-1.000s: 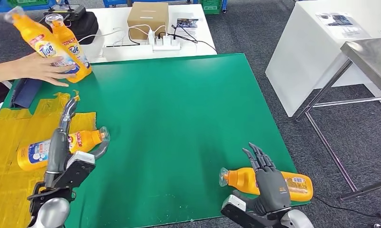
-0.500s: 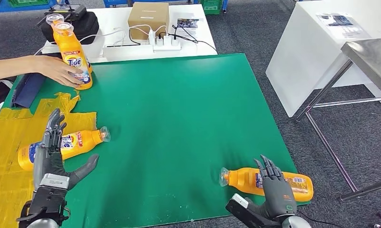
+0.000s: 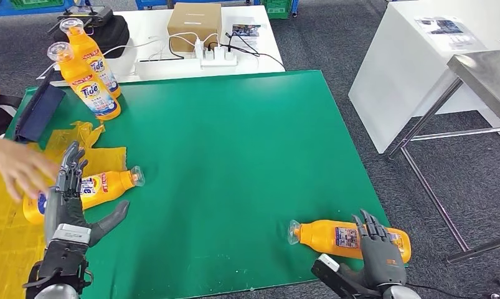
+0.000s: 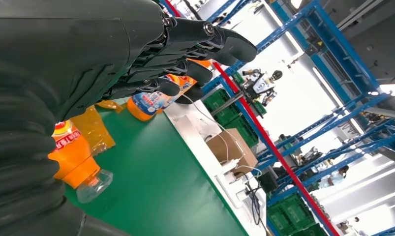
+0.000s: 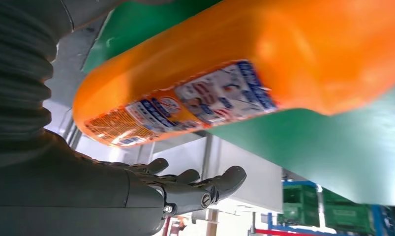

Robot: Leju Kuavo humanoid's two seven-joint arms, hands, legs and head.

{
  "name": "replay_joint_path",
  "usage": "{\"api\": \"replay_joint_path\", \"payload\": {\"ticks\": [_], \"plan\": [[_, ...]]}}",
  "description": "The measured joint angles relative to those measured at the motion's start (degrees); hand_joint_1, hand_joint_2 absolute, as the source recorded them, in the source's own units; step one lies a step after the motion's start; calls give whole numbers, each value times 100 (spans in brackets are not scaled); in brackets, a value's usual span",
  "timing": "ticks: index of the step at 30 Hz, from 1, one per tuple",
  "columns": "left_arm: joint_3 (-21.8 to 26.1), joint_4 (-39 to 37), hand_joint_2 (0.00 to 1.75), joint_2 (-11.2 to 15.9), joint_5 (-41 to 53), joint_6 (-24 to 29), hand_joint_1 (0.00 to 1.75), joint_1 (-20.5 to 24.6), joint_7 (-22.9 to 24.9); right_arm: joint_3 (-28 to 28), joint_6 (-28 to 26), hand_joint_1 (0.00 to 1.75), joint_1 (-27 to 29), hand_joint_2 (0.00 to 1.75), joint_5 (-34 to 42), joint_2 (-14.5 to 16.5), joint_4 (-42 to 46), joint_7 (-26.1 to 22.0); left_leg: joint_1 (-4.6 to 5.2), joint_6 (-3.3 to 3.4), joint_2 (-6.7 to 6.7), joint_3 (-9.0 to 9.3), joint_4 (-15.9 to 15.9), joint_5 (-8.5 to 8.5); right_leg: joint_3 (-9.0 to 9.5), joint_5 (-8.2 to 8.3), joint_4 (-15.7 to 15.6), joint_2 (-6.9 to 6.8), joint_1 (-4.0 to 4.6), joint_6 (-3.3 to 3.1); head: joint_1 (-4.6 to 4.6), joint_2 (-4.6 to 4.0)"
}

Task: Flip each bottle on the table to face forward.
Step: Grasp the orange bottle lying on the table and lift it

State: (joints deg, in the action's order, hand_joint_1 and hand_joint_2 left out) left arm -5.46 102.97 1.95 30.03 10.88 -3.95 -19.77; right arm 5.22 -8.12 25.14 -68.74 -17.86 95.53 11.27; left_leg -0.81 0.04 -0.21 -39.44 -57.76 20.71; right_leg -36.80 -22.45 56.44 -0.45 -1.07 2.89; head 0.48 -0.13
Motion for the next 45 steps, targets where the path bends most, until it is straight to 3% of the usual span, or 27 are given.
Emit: {"api": "replay_joint_path", "payload": {"ticks": [13, 37, 38, 39, 42, 43, 45], "plan": [[-9, -177, 175, -67, 7, -49, 0, 38, 106, -740, 19, 0, -222, 175, -563, 423, -580, -178, 0, 1, 0, 1, 0, 0, 2, 0, 0, 0, -1, 1, -1, 0], [-9, -197, 175, -97, 1, -54, 0, 43, 109, -903, 23, 0, -299, 175, -593, 573, -763, -207, 1, 2, 0, 1, 0, 1, 2, 0, 0, 0, -2, 2, -2, 0], [-9, -208, 175, -98, -8, -56, 0, 44, 111, -924, 26, 4, -314, 175, -617, 581, -782, -229, 1, 2, 0, 1, 0, 1, 2, -1, 0, 0, -2, 2, -2, 0], [-9, -220, 175, -98, -22, -58, 0, 44, 112, -953, 29, 28, -338, 175, -649, 592, -813, -256, 1, 2, 0, 1, 0, 1, 2, 0, 0, 1, -2, 1, -2, 0], [-9, -262, 175, -101, -57, -67, 0, 44, 115, -1057, 42, 142, -451, 175, -748, 625, -987, -329, 1, 1, 1, 2, 0, 1, 1, 0, 0, 1, -2, 1, -2, 0], [-9, -278, 175, -103, -63, -71, 0, 45, 115, -1088, 55, 160, -496, 175, -770, 635, -1059, -361, 1, 1, 1, 2, 0, 1, 2, 0, 0, 1, -2, 1, -2, 0], [-10, -311, 175, -106, -92, -79, 0, 47, 113, -1137, 88, 162, -600, 175, -789, 651, -1214, -450, 1, 1, 1, 4, 0, 1, 1, 0, -1, 1, -2, 1, -2, 0]]}}
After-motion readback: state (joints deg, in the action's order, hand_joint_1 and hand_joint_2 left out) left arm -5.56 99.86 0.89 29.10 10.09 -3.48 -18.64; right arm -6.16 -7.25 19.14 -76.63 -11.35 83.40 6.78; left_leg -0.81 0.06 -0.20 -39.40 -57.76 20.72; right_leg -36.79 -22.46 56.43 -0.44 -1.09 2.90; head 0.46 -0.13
